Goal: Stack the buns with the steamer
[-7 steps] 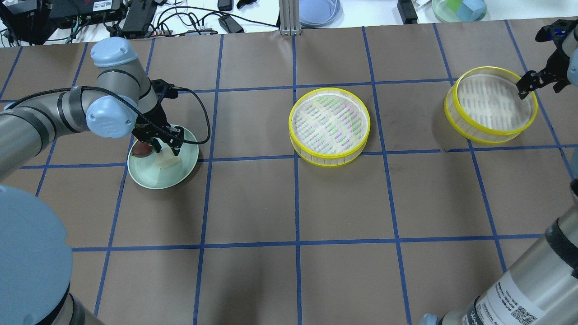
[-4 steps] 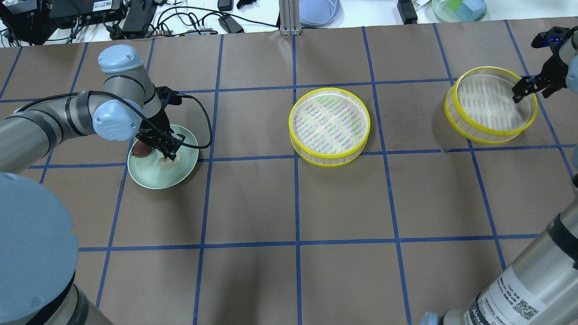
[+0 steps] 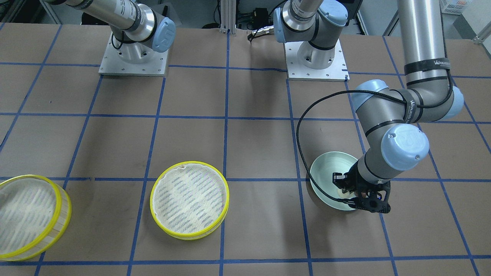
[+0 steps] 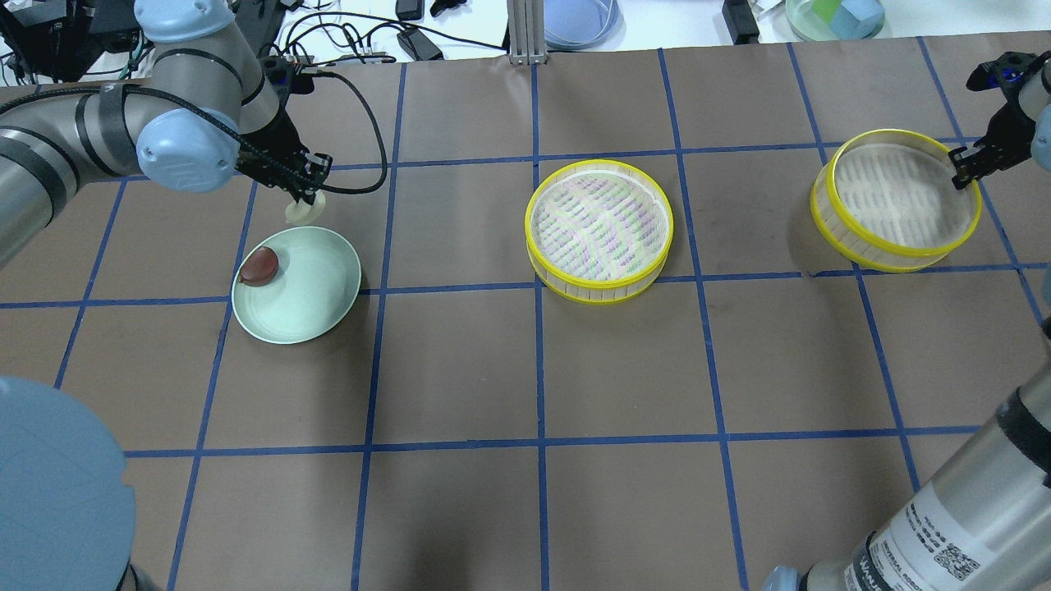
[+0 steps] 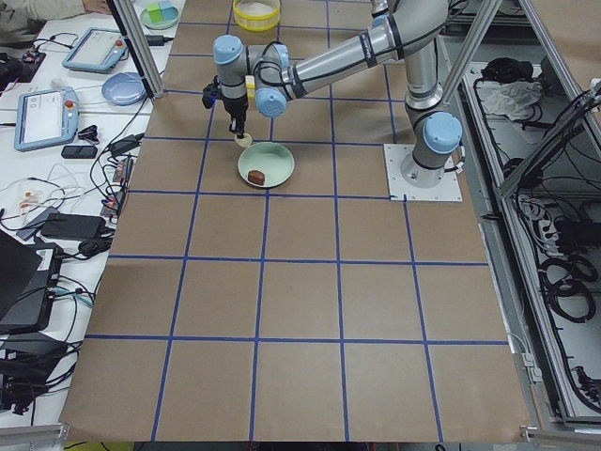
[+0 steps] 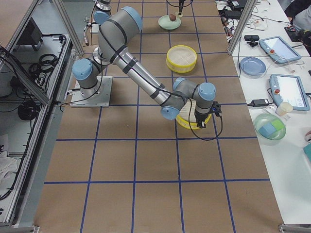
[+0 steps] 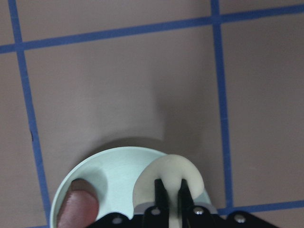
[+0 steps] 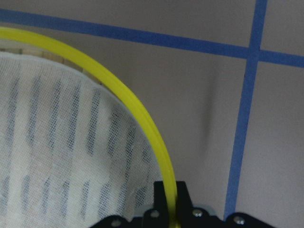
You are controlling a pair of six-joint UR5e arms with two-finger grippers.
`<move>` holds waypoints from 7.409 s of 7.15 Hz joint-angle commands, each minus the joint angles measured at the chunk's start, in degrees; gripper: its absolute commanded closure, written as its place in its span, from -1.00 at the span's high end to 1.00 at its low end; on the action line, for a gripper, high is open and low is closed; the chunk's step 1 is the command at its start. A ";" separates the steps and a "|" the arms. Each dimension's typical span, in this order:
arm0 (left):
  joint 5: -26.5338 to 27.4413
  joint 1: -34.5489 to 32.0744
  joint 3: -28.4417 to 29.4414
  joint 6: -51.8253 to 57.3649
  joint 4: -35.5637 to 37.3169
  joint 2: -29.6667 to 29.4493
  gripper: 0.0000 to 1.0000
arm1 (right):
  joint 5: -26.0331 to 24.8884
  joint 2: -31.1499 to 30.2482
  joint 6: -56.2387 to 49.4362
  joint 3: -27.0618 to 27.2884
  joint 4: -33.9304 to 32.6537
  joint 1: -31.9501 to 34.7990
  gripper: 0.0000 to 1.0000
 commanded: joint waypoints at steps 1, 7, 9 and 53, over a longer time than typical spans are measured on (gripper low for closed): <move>-7.22 -6.29 1.27 -13.14 5.22 -0.17 -1.00 | -0.16 -0.61 0.58 0.01 0.03 -0.02 -1.00; -25.11 -16.42 0.74 -53.34 20.63 -7.63 -1.00 | -0.07 -7.55 2.42 0.80 5.30 0.69 -1.00; -24.85 -16.78 0.56 -53.97 22.80 -10.88 -1.00 | -0.07 -9.65 3.90 1.50 8.79 0.77 -1.00; -16.86 -23.01 1.71 -56.97 17.38 -1.66 -1.00 | -1.04 -38.14 51.29 9.51 26.91 35.40 1.00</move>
